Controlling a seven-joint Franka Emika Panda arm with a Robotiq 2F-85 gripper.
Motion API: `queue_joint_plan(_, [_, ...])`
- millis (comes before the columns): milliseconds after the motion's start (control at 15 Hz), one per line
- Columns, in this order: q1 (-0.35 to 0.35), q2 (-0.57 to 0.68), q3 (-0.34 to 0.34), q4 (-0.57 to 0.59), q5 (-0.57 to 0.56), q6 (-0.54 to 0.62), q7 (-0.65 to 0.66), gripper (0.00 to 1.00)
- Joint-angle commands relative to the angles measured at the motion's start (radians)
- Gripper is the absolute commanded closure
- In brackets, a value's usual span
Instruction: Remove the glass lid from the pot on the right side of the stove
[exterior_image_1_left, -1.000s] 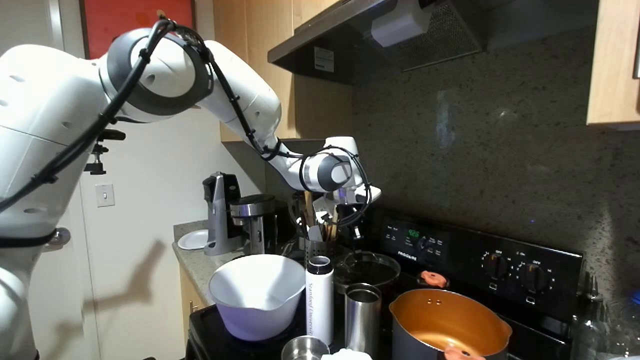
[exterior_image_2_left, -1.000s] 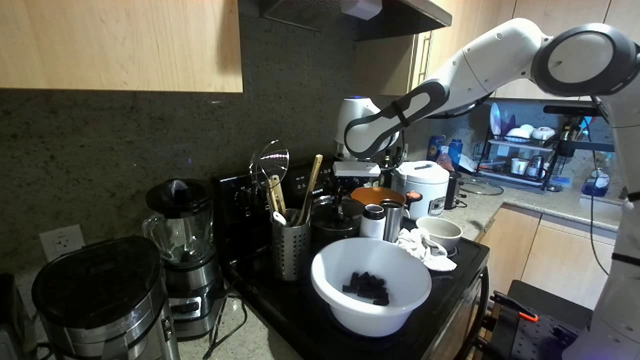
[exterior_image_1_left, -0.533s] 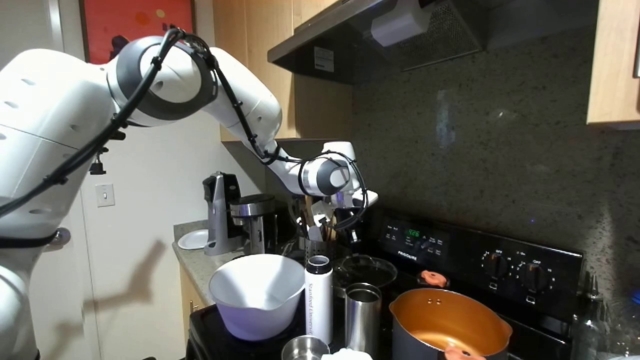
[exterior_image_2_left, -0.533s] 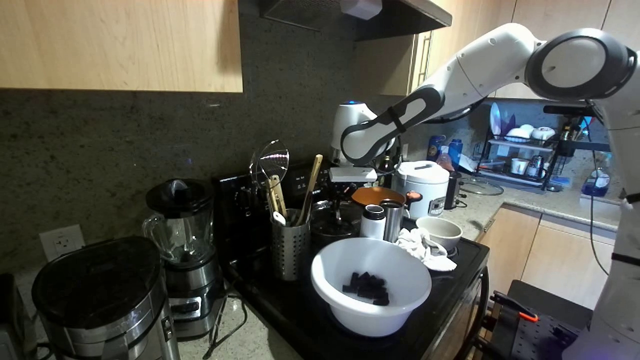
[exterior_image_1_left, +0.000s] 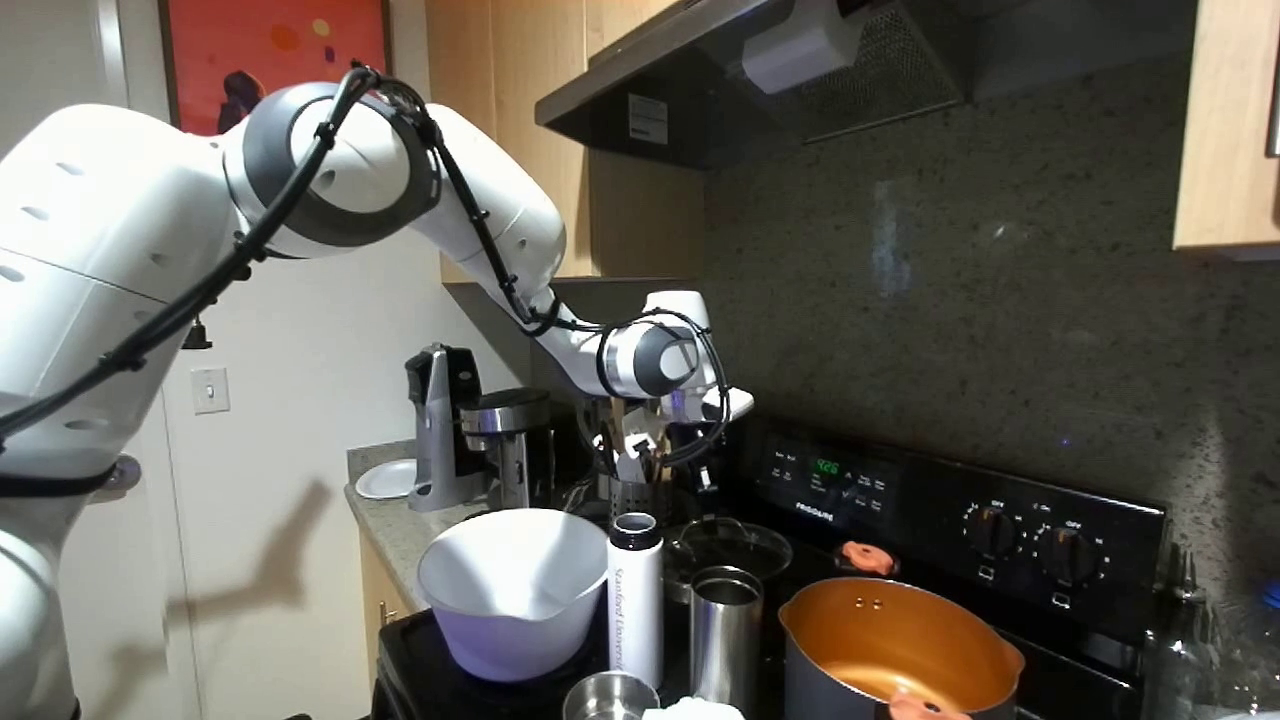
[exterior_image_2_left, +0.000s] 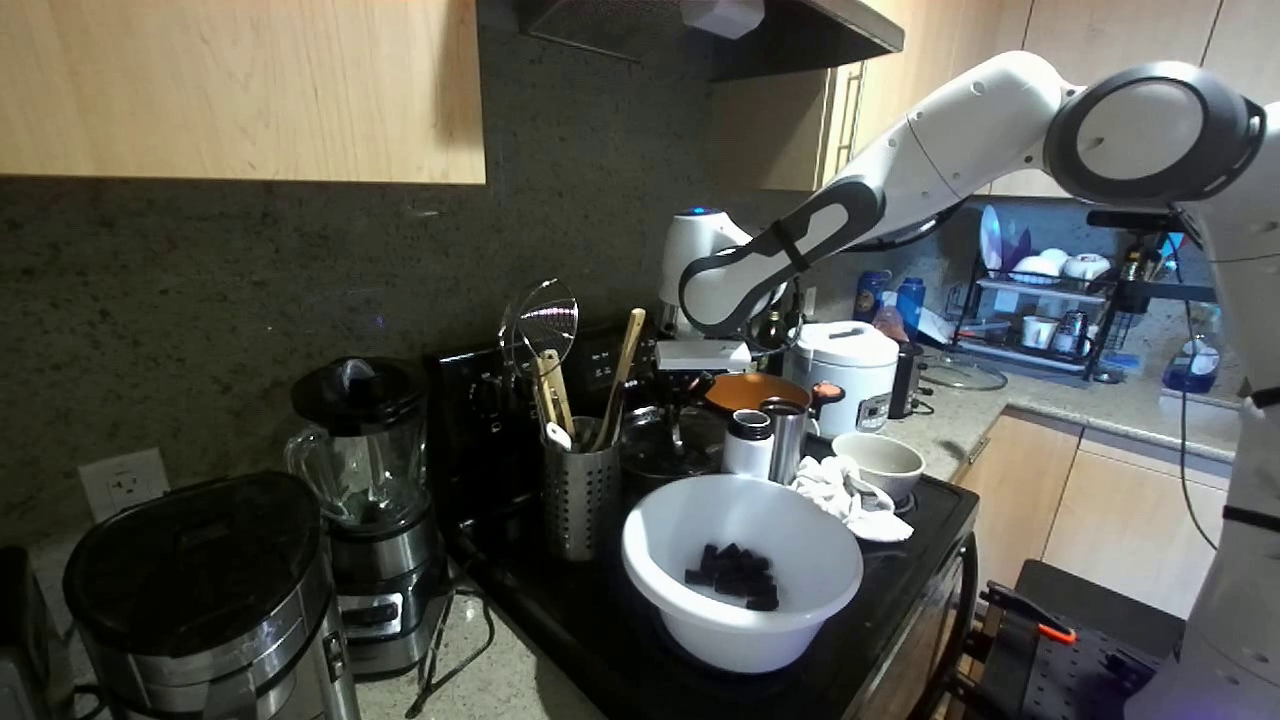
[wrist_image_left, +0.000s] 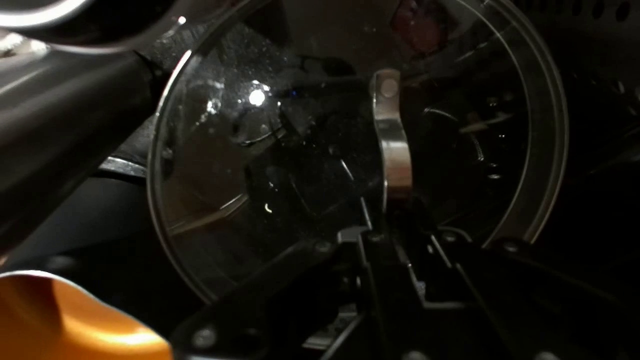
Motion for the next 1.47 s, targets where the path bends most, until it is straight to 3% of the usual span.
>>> queue_joint_plan(0, [0.024, -0.008, -0.021, 0.03, -0.036, -0.054, 0.062, 0.96])
queue_joint_plan(1400, [0.029, -0.007, -0.022, 0.053, -0.099, -0.133, 0.15, 0.96])
